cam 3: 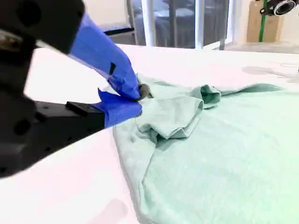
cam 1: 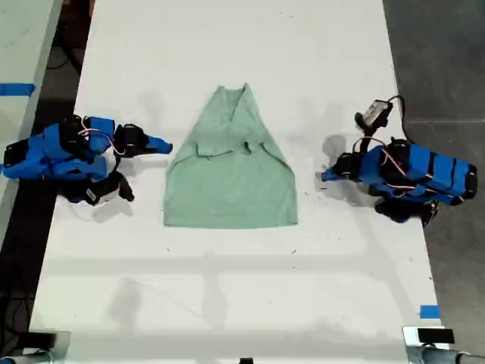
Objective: Fold t shirt
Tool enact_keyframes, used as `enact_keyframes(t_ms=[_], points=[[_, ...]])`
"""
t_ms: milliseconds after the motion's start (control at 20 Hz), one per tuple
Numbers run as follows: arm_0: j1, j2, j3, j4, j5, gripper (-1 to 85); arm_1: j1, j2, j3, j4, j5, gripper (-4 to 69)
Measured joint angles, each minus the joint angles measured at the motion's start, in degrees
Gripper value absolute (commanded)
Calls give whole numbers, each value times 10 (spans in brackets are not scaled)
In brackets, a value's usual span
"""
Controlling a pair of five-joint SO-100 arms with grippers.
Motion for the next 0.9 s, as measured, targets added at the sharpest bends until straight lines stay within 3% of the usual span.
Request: enact_keyframes(t_ms=[150,900], points=[[-36,0,5,8,-30,-1,0,0,0,0,9,-12],[-33,0,5,10,-31,-1,9,-32,-42,-23,22,-8]])
